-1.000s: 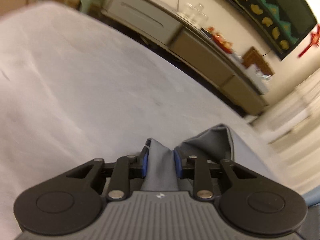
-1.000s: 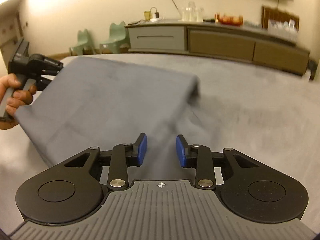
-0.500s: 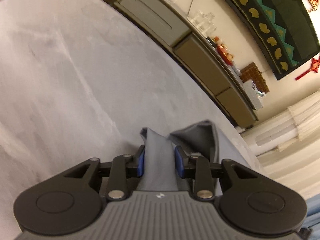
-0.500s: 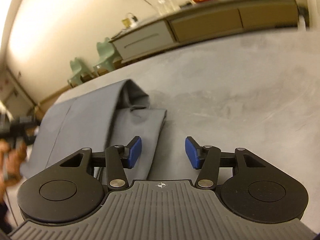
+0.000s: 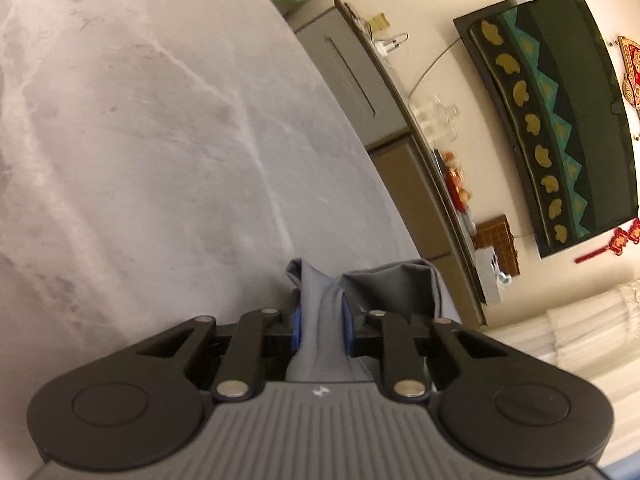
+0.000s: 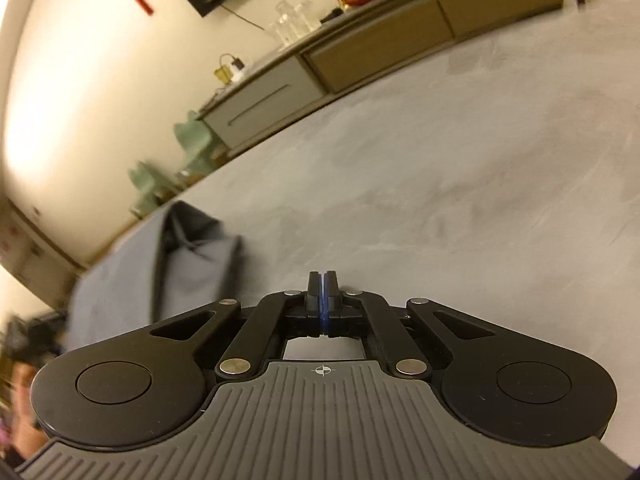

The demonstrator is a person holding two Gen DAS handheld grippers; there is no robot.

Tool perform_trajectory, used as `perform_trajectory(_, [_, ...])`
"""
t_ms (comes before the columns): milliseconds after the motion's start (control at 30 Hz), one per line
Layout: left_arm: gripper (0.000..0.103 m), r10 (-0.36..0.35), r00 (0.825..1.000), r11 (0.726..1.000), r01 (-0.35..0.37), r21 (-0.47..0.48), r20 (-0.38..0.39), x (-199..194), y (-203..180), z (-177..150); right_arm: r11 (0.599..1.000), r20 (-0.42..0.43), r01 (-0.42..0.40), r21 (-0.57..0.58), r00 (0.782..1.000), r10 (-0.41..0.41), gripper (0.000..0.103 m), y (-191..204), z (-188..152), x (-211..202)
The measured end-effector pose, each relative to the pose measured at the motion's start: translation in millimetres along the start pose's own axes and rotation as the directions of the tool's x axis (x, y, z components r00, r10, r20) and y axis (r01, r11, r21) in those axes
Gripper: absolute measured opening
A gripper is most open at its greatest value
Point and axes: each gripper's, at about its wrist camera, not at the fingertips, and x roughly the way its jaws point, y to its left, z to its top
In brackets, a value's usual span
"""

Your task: Fold clothes

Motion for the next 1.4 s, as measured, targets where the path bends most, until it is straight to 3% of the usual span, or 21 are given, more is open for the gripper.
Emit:
perform_trajectory(33, [0.023,0.002,1.000,1.000,-0.002,0.016,-0.009,-0.7,-2.7,-1.3,0.999,0.012,-0.001,-0.037,1.000,0.001,0.000,8.5,0.9,-5.1])
perform_trajectory(133, [0.022,0.015,1.000,0.996,-0.013,0.087,-0.025,2.2,-14.0,-9.4,0.986,0.025,-0.051,-0.157,0.998,0.055,0.014,52.0,-0.2,-12.5])
perform_trajectory(233, [0.022,0.036,0.998,0.984,-0.027,0.178,-0.050,13.1,-39.2,-29.6,0.958,0.000,-0.106,-0.267,0.994,0.111,0.047,95.0,-6.9,-10.1])
perform_trajectory(333, [0.023,0.024,0.992,0.969,0.007,0.249,-0.120,37.0,-74.1,-67.4,0.935,-0.020,-0.108,-0.339,0.994,0.108,0.048,115.1,-16.6,-11.9])
perform_trajectory(433, [0.023,-0.004,0.982,0.953,0.061,0.296,-0.189,61.0,-117.4,-97.3,0.923,-0.025,-0.016,-0.384,1.000,0.007,0.048,97.1,-21.0,-22.6])
perform_trajectory(533, [0.022,-0.030,0.975,0.944,0.100,0.314,-0.220,81.3,-138.8,-119.2,0.894,0.007,0.086,-0.439,0.996,-0.092,0.055,71.3,-26.4,-43.9])
perform_trajectory(600, [0.022,-0.057,0.976,0.966,0.107,0.236,-0.210,81.6,-127.0,-110.8,0.877,0.007,0.121,-0.465,0.991,-0.133,0.055,51.7,-29.2,-62.7])
perform_trajectory(667, [0.021,-0.070,0.976,0.978,0.108,0.178,-0.208,78.7,-116.9,-99.1,0.892,-0.008,0.114,-0.438,0.991,-0.131,0.062,35.4,-24.9,-76.4])
perform_trajectory(733, [0.021,-0.022,0.984,0.982,0.054,0.179,-0.176,69.6,-115.5,-87.6,0.901,-0.017,0.125,-0.415,0.989,-0.145,0.067,29.6,-21.3,-73.8])
perform_trajectory(800, [0.023,-0.004,0.988,0.991,0.024,0.129,-0.152,59.4,-111.7,-75.5,0.885,-0.021,0.147,-0.442,0.984,-0.174,0.067,28.1,-23.0,-67.0])
perform_trajectory(900, [0.024,-0.061,0.989,0.998,0.057,-0.035,-0.134,48.5,-92.0,-57.8,0.880,-0.047,0.146,-0.452,0.981,-0.188,0.070,27.5,-28.6,-60.7])
perform_trajectory(967, [0.024,-0.114,0.987,0.989,0.102,-0.104,-0.115,43.0,-82.1,-54.0,0.867,-0.020,0.173,-0.468,0.978,-0.205,0.070,32.1,-29.6,-62.0])
perform_trajectory(1067, [0.026,-0.144,0.983,0.987,0.135,-0.086,-0.111,40.9,-80.5,-54.6,0.828,0.058,0.236,-0.509,0.969,-0.241,0.066,44.8,-30.3,-72.9])
perform_trajectory(1133, [0.026,-0.113,0.984,0.994,0.110,-0.028,-0.135,47.8,-83.7,-54.2,0.811,0.150,0.256,-0.527,0.967,-0.208,0.064,63.1,-33.0,-88.8])
perform_trajectory(1200, [0.027,-0.081,0.984,0.996,0.086,0.030,-0.156,54.8,-86.8,-53.7,0.810,0.175,0.206,-0.549,0.976,-0.130,0.066,78.9,-38.7,-93.8])
perform_trajectory(1267, [0.027,-0.047,0.983,0.994,0.064,0.088,-0.176,61.7,-89.9,-53.2,0.802,0.145,0.168,-0.573,0.984,-0.102,0.068,85.6,-47.4,-84.8])
perform_trajectory(1333, [0.027,-0.019,0.982,0.990,0.045,0.135,-0.190,69.1,-93.8,-52.0,0.798,0.108,0.169,-0.578,0.986,-0.130,0.067,79.8,-57.0,-67.8])
perform_trajectory(1400, [0.027,-0.020,0.978,0.987,0.052,0.151,-0.205,74.3,-96.2,-52.0,0.838,0.072,0.147,-0.525,0.989,-0.128,0.069,66.5,-59.4,-62.6])
